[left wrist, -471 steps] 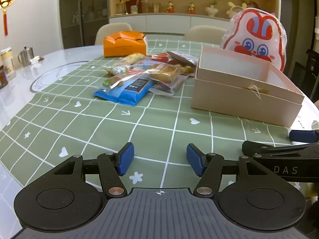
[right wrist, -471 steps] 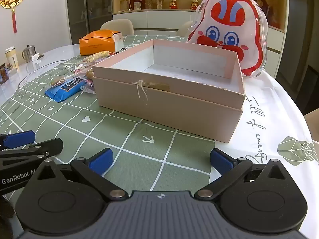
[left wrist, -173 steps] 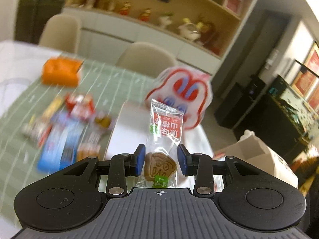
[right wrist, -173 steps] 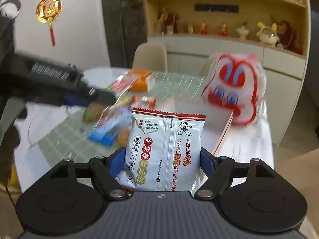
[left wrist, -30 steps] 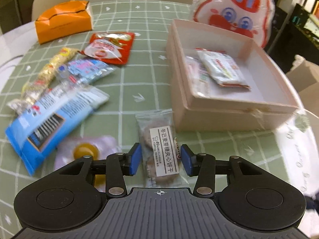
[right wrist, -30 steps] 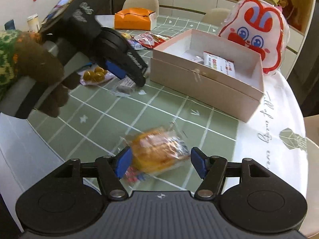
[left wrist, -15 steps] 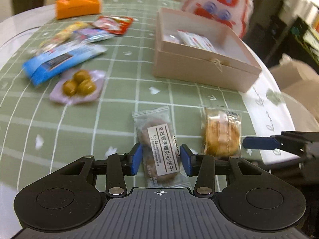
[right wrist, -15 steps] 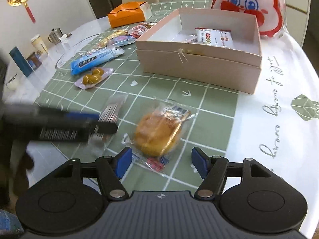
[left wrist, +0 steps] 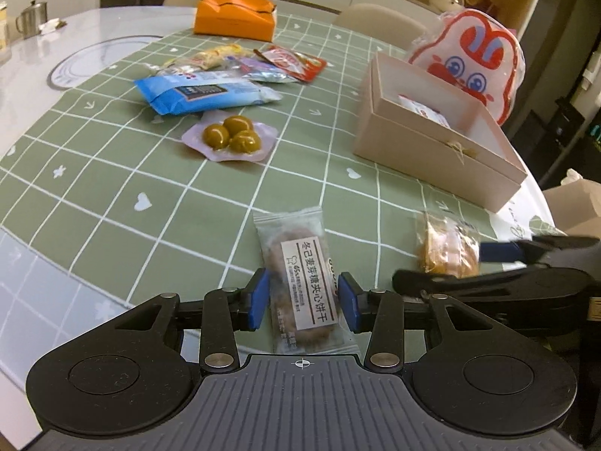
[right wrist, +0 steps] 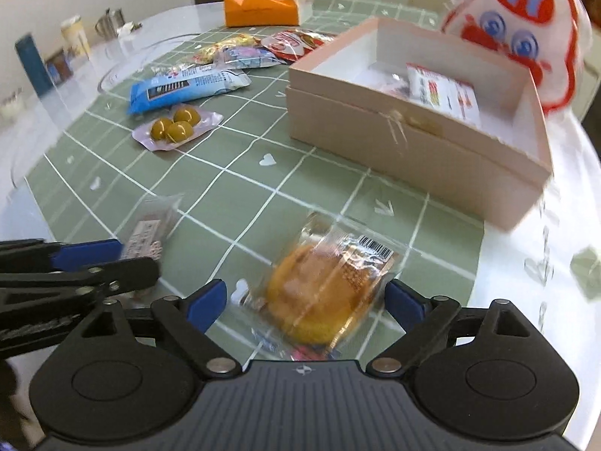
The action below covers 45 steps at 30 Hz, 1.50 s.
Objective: Organize snacks
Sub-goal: 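Grasp the round bread bun packet with the right tool while the left tool grasps a brown cookie packet, then lift the bread bun packet with the right tool toward the pink box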
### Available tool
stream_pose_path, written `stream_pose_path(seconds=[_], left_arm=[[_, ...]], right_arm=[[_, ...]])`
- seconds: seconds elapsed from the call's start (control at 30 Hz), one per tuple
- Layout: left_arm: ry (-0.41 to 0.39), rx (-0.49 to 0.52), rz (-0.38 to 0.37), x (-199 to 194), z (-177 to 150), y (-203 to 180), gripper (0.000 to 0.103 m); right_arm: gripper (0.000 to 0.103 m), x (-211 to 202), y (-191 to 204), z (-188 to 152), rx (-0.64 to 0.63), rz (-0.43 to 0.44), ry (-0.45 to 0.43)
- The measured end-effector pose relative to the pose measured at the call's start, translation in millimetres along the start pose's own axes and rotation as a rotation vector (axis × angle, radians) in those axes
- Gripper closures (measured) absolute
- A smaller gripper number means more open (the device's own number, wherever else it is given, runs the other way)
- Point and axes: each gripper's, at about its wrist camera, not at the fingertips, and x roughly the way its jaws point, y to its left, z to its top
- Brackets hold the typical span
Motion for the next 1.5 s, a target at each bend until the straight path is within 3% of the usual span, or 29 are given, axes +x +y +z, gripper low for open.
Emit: stream_pose_path(seconds=[0.2,0.57,0.63,0.67,0.93,1.2,1.43,1.47,1.5], left_arm=[[0.009,-0.025,-0.012,-1.2,-0.6,0.0,0.057],[0.045,0.031,-0.022,6.4,7.2,-7.2,0.057],[0.047,0.028,-0.026,6.2,7.4,-6.1,0.057],[0.049,0.027,-0.027,6.2,7.4,-5.9,0.057],[0.051,0.041,-0.002,6.8,7.0,-10.9,0.057],[0.054,0.14,0.059,7.9,3.1,-26.2,0.057],[0.01,0.209,0.021,-3.8,-20.0,-46.2,0.065],[0.003,0.214,0.008,-6.0,-22.2,-50.1,0.071],[-0.013,0.216,-0.004,-9.8,-23.6,-54.0,0.095]], right_arm=[[0.033,-9.8,-9.7,-6.1,-0.061,0.026,-0.01],[0.032,-1.1,-17.2,3.3,-0.025,0.005,-0.042],[0.039,0.7,-20.6,7.7,-0.008,0.002,-0.043],[0.047,-0.1,-22.6,8.8,-0.002,0.004,-0.042],[0.047,-19.2,-37.1,-12.6,0.018,-0.006,-0.03],[0.048,-51.3,-39.8,-49.1,-0.002,0.009,-0.078],[0.048,-77.2,-43.4,-63.0,-0.024,0.013,-0.155],[0.048,-81.7,-45.0,-63.3,-0.023,0.022,-0.169],[0.048,-86.4,-46.6,-63.1,-0.022,0.027,-0.184]])
